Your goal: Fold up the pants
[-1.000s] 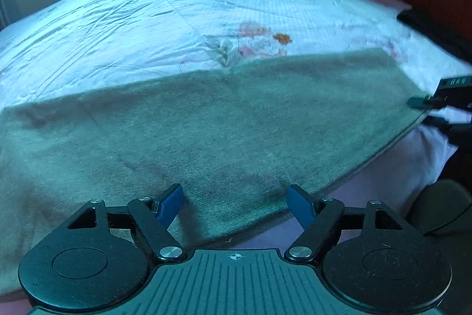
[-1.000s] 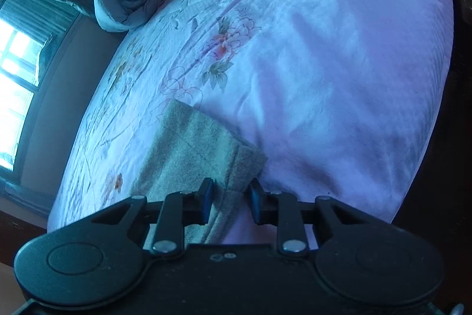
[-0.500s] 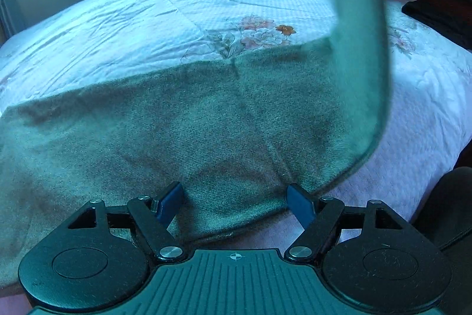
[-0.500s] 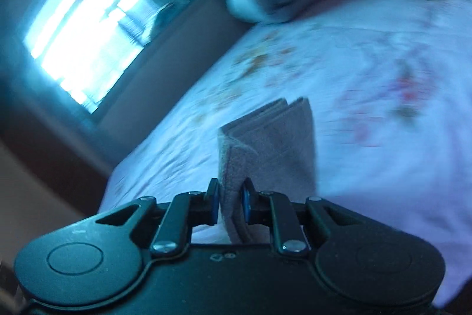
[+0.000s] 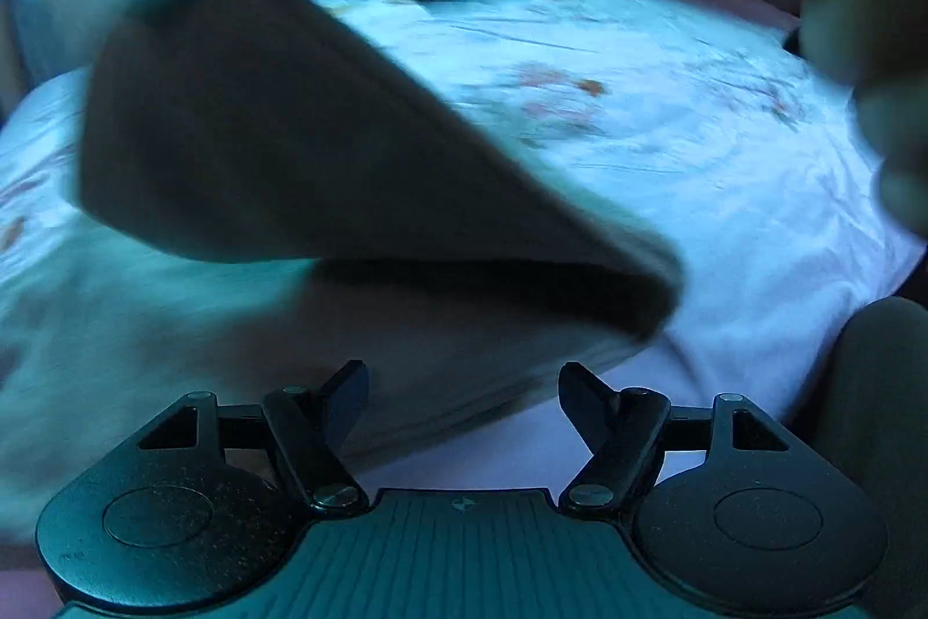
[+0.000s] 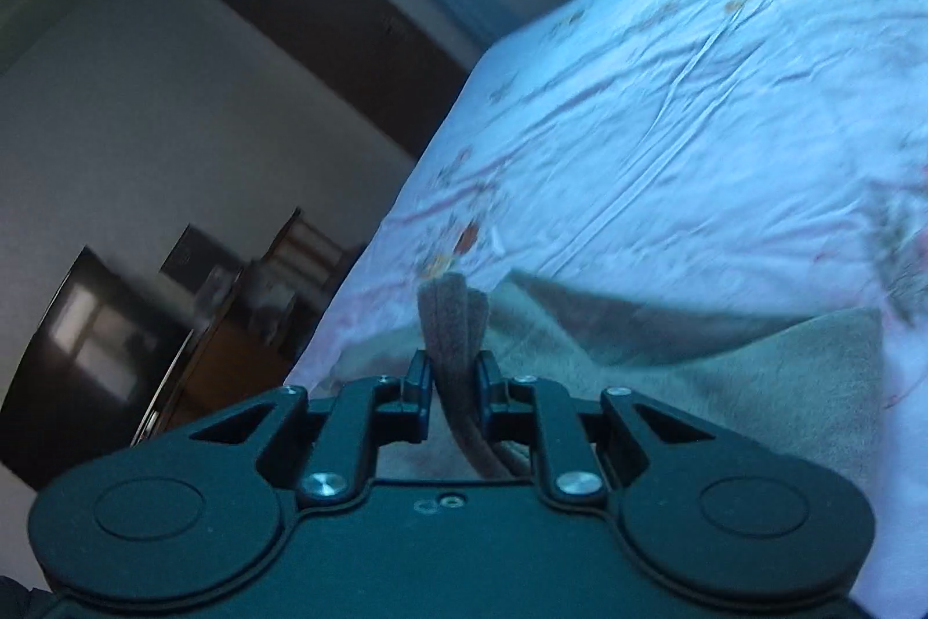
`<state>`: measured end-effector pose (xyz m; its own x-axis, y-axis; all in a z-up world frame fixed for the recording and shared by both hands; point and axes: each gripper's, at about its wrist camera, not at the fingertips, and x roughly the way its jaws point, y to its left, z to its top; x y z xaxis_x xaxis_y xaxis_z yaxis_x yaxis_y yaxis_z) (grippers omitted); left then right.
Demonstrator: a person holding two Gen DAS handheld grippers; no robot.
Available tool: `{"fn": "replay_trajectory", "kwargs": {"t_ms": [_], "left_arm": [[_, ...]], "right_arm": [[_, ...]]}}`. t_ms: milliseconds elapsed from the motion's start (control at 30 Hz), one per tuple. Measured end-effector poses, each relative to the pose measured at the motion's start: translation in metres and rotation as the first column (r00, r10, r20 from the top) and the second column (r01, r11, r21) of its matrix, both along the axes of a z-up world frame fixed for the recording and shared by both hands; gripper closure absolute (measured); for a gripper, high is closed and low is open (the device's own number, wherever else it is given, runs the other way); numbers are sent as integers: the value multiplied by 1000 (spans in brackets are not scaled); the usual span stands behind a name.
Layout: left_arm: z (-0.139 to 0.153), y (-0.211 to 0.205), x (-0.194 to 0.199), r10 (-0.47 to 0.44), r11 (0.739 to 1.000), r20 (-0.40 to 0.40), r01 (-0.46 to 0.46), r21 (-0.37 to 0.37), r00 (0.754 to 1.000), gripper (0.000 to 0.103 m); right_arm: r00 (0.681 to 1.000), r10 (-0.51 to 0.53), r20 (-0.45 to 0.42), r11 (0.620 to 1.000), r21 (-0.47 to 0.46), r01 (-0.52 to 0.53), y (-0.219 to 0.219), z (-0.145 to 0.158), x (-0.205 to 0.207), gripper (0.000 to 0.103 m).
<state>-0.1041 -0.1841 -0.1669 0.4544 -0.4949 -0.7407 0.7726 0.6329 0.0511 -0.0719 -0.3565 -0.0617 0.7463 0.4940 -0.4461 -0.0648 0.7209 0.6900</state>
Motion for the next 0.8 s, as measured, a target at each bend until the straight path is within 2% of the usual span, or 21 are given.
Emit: {"fn": "replay_trajectory", "kwargs": {"t_ms": [100,167,267,400,500,600,700,767,800], "left_arm": [[10,54,17,90,996,-6,-90,1,996,30],[15,92,36,184,982,-74,-187,-28,980,30],[22,140,72,331,929,-226,-359,-94,916,30],[29,171,113,399,858,-379,-486,-168,835,30],[23,171,134,417,830,-440,-530,-173,796,30],[9,159,143,428,816,-485,-557,-156,763,29],[2,148,144,412,826,-501,-544,-147,761,29],[0,137,142,406,835,-492,-531,-141,770,29],[0,132,141,405,838,-490,-527,-139,772,29]], "right_arm": [[999,42,-32,999,0,-42,19,-14,14,96],[998,44,-50,999,11,-44,33,-25,17,97],[996,29,-81,999,-12,-30,56,-48,17,97],[988,-5,-153,998,-55,-4,77,-79,12,96],[986,-29,-161,993,-116,10,88,-87,3,93],[987,-29,-156,986,-166,3,98,-87,0,82],[989,-30,-146,980,-201,0,101,-75,-6,72],[991,-64,-118,977,-210,38,94,-66,-18,54],[991,-87,-101,974,-217,63,90,-61,-25,49]]}}
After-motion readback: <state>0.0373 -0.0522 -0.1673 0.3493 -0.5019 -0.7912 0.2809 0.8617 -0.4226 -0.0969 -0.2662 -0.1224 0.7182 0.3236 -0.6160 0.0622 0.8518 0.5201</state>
